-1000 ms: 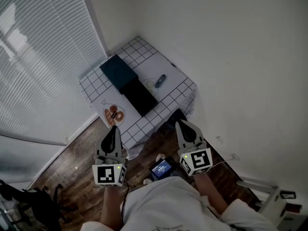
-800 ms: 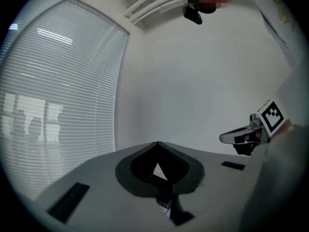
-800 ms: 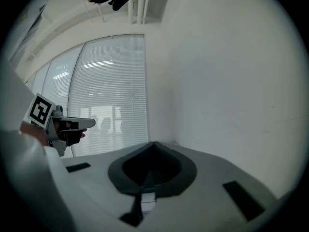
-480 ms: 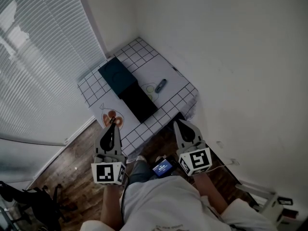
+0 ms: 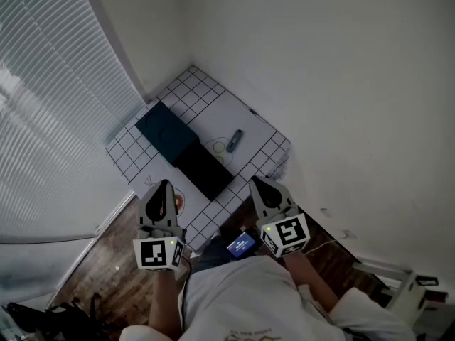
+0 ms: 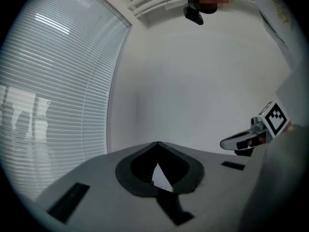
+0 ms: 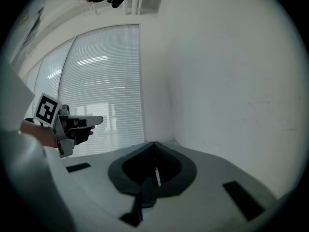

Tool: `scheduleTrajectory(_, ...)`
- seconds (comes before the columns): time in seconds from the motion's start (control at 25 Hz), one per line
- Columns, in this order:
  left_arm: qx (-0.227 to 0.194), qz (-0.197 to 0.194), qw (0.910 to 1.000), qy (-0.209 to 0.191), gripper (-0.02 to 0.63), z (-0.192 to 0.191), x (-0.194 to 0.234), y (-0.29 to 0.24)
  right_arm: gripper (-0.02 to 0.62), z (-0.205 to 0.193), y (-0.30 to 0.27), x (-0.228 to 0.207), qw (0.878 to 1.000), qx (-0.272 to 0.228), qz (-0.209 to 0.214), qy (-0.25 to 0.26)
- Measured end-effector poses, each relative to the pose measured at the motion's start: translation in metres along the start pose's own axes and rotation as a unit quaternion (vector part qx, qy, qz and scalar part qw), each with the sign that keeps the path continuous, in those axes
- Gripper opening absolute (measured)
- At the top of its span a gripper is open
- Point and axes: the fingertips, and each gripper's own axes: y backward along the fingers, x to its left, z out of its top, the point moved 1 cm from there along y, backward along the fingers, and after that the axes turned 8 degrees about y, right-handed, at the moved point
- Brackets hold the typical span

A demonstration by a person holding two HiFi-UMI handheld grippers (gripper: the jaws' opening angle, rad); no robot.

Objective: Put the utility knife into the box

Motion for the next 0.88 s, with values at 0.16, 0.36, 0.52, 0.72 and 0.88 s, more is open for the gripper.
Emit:
scheduleTrajectory(0.16,0.009,-0.01,0.9999,0.003,0.008,-0.005,0.018,-0.02,0.006,0.001,-0.02,0.004,1.0,0.004,-0.001,0.001)
scheduleTrajectory(0.36,0.012,-0.029,0.9995,0.005,0.008,-0.006,0.033,-0.038,0.006,0.004,-0.04,0.0,1.0,0.011,-0.02,0.006)
scheduleTrajectory(0.52,0.021,-0.033,0.9992,0.009,0.008,-0.011,0.04,-0.051,0.006,0.004,-0.052,-0.005,1.0,0.016,-0.023,0.008)
scheduleTrajectory(0.72,0.027,-0.038,0.9988,0.012,0.008,-0.015,0.041,-0.069,0.006,0.005,-0.069,-0.016,1.0,0.019,-0.018,0.008)
scheduleTrajectory(0.88,0.03,-0.04,0.9986,0.013,0.008,-0.018,0.04,-0.086,0.006,0.004,-0.083,-0.026,1.0,0.019,-0.004,0.008)
